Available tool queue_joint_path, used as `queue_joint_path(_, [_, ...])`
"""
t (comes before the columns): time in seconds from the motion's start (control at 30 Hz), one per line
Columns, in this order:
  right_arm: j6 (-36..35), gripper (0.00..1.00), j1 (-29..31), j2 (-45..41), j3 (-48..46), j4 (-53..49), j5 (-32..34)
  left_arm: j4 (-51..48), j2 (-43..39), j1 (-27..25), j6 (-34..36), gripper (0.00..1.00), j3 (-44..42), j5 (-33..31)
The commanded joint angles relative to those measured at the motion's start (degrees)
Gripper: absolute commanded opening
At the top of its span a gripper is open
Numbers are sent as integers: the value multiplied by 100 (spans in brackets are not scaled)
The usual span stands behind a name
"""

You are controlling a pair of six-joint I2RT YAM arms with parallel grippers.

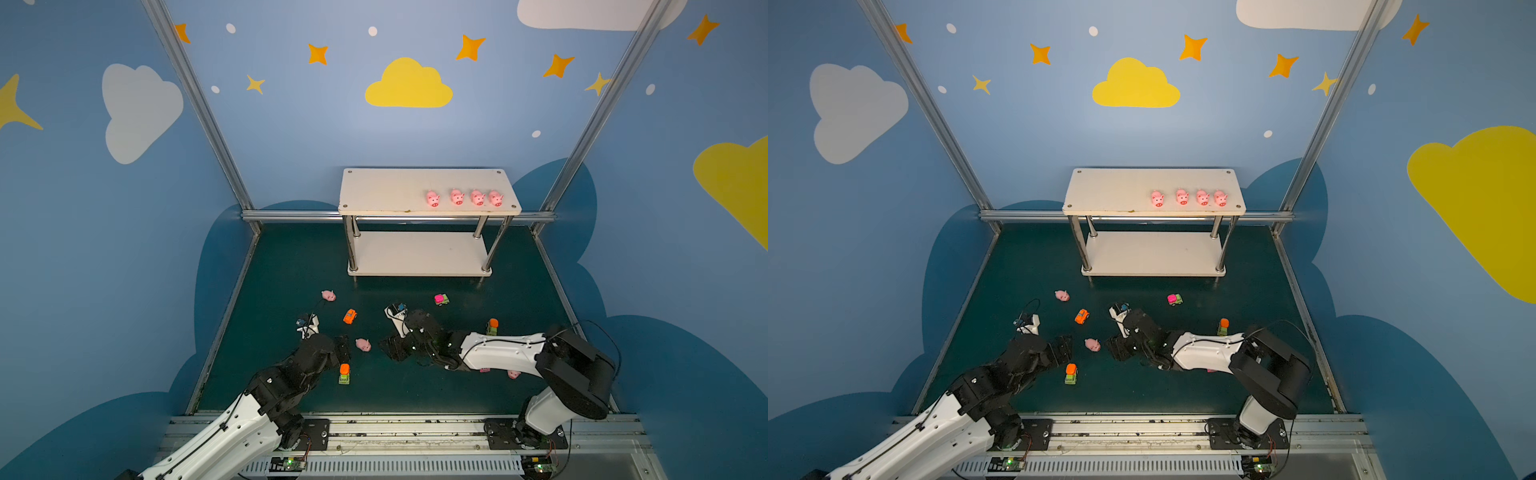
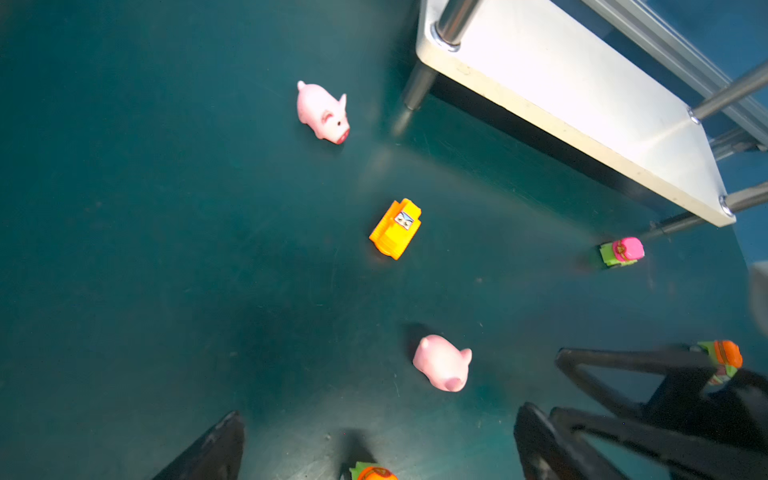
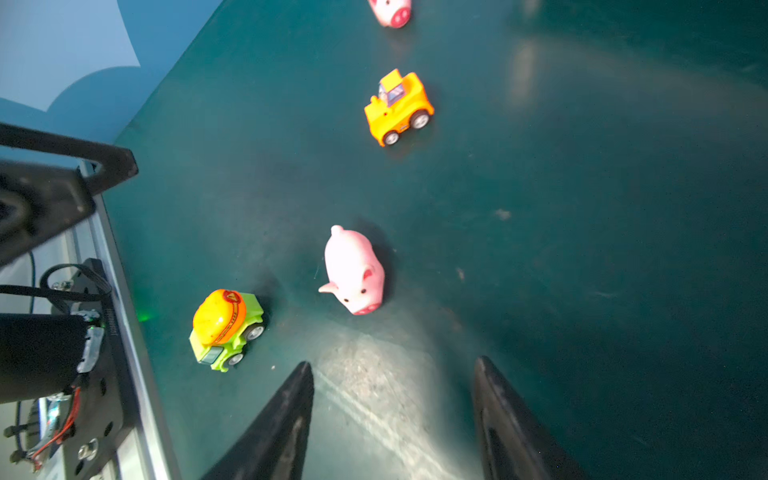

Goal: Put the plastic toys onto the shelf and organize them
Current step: 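Reach the right gripper to the pink pig near the left gripper and close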

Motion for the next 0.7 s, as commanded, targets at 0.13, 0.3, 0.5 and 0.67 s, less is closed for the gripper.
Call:
queue_joint_path(0.13, [-196, 61, 272, 653, 517, 504, -66, -119, -423, 339, -72, 100, -154, 230])
queue_joint_path(0.3, [-243, 61, 345, 1033, 781, 517, -85, -252, -880, 498, -135, 100, -328, 310])
queue_joint_path(0.5, [-267, 61, 360, 1375, 1042, 417, -32, -392, -1310, 552, -189, 100, -454, 323])
queue_joint_path(0.67, [-320, 60, 397, 1573, 1175, 350, 47, -358, -1375, 565, -172, 100, -500, 322])
